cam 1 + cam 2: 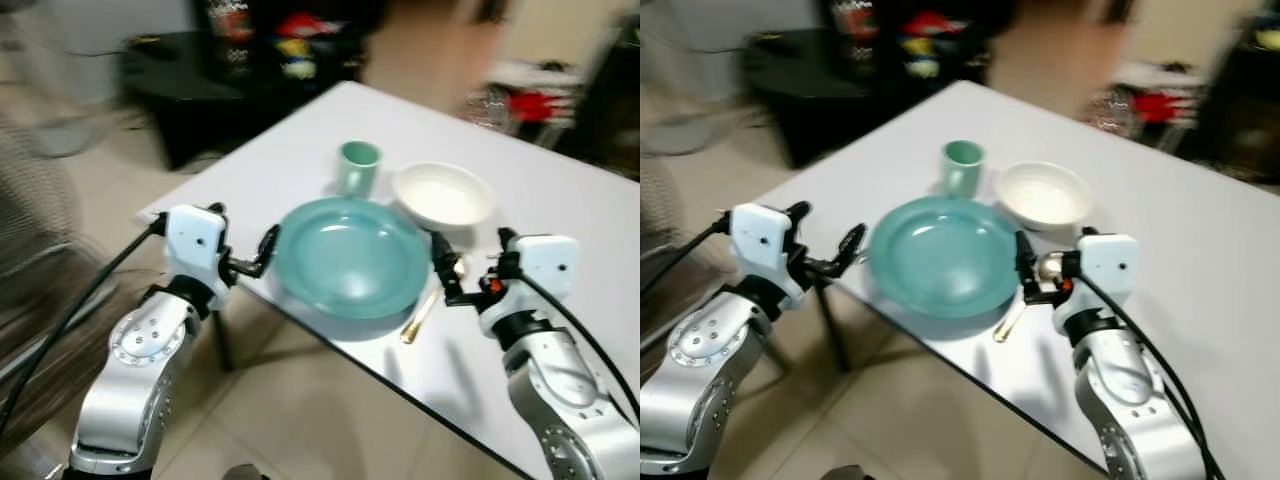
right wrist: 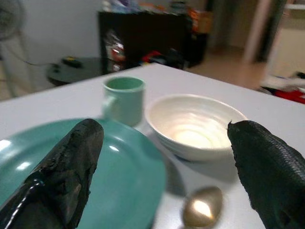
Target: Setting the table
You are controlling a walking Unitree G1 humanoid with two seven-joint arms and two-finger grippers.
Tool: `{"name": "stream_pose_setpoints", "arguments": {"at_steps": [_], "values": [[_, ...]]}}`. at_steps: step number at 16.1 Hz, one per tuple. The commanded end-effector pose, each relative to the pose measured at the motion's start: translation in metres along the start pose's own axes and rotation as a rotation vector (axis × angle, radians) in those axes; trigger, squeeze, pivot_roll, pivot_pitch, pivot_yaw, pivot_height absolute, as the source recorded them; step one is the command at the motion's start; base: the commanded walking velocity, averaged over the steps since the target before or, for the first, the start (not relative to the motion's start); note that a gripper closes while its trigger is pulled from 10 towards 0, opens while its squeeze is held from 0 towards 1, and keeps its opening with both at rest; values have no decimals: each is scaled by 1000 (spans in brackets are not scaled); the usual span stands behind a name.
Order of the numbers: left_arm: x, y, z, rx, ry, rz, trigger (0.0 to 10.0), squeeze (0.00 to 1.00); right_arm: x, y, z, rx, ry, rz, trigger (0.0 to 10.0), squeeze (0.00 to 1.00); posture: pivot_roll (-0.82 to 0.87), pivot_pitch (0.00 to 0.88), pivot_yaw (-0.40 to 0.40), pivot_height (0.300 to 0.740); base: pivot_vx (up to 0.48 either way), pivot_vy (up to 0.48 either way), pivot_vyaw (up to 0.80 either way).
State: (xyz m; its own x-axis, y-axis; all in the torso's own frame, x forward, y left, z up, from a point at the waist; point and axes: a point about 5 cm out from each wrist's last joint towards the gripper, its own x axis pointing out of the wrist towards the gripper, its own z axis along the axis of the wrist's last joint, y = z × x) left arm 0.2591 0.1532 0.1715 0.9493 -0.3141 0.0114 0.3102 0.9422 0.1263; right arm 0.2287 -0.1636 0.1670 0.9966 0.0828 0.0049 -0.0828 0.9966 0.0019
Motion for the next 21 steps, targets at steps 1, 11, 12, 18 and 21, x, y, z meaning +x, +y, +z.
{"name": "stream_pose_setpoints", "arguments": {"at_steps": [1, 11, 12, 18, 21], "values": [[-1, 4, 4, 14, -12, 18, 10000, 0, 1, 4, 5, 21, -32, 28, 10000, 1000, -22, 26, -36, 740, 0, 0, 800], [-4, 9, -3, 34, 29, 112, 10000, 0, 3, 15, -1, 12, 7, 146, 10000, 1000, -11, 29, -58, 740, 0, 0, 800], [-4, 7, -2, 29, 27, 101, 10000, 0, 2, 15, -1, 14, 10, 157, 10000, 1000, -5, 29, -64, 740, 0, 0, 800], [-4, 5, -3, 38, 30, 84, 10000, 0, 5, 15, 1, 39, -19, 137, 10000, 1000, 0, 30, -60, 740, 0, 0, 800], [-3, 6, -3, 30, 34, 97, 10000, 0, 6, 18, 1, 64, -21, 136, 10000, 1000, -3, 31, -57, 740, 0, 0, 800]]}}
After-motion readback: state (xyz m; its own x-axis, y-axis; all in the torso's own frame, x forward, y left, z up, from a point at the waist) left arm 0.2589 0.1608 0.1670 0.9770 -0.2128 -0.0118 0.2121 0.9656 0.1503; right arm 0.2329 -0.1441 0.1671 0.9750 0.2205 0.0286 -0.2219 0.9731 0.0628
